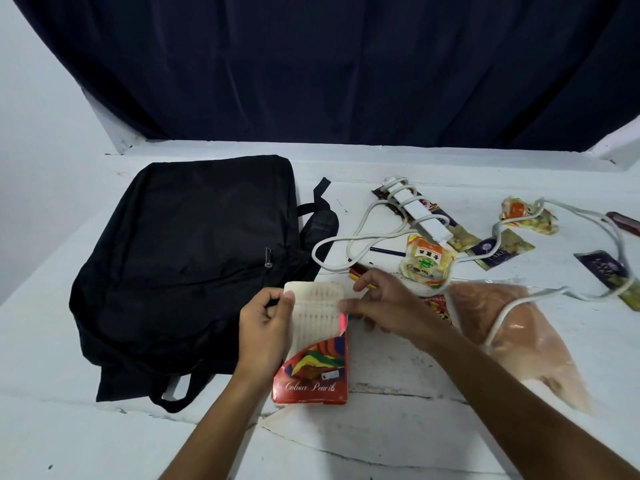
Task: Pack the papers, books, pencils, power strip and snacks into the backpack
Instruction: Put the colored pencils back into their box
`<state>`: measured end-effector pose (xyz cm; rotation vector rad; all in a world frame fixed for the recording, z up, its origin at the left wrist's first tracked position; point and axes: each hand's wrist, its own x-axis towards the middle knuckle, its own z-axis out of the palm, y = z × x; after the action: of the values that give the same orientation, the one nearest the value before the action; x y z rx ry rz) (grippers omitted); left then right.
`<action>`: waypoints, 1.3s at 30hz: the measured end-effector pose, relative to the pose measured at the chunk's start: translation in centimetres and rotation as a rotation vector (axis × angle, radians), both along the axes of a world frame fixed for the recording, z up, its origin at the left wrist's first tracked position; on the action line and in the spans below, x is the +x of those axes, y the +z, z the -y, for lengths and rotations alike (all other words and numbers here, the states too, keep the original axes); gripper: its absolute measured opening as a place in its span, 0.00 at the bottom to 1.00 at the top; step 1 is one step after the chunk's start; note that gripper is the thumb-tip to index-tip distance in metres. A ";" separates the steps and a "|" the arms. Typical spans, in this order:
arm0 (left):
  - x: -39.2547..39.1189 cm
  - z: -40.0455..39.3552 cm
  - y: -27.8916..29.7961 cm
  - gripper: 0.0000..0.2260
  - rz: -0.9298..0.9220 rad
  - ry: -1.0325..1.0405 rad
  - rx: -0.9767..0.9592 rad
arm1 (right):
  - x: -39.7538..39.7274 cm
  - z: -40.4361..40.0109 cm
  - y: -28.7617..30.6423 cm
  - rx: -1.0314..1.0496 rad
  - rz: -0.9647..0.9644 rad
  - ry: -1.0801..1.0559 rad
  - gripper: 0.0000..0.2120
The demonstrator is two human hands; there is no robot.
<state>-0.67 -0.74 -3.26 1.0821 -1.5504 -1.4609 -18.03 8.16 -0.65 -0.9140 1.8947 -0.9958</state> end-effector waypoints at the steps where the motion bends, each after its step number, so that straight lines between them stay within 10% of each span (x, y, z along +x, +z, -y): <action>1: 0.0 0.0 0.0 0.08 -0.004 0.002 -0.001 | 0.4 -0.1 -0.5 0.018 -0.016 0.023 0.17; 22: -0.1 0.6 -1.3 0.10 0.053 -0.062 0.022 | -4.0 0.3 -2.5 0.059 -0.747 0.228 0.01; 30: -0.1 0.7 -1.4 0.10 0.031 -0.062 0.062 | -2.0 -0.5 2.0 -0.281 -0.035 0.161 0.05; 39: 0.4 0.1 -0.5 0.09 -0.045 -0.108 0.083 | 0.6 0.7 0.3 -0.101 -0.038 0.124 0.17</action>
<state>-0.27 -0.80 -3.78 1.0188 -1.5498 -1.6242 -17.42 7.51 -0.34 -1.1023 1.8082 -1.0128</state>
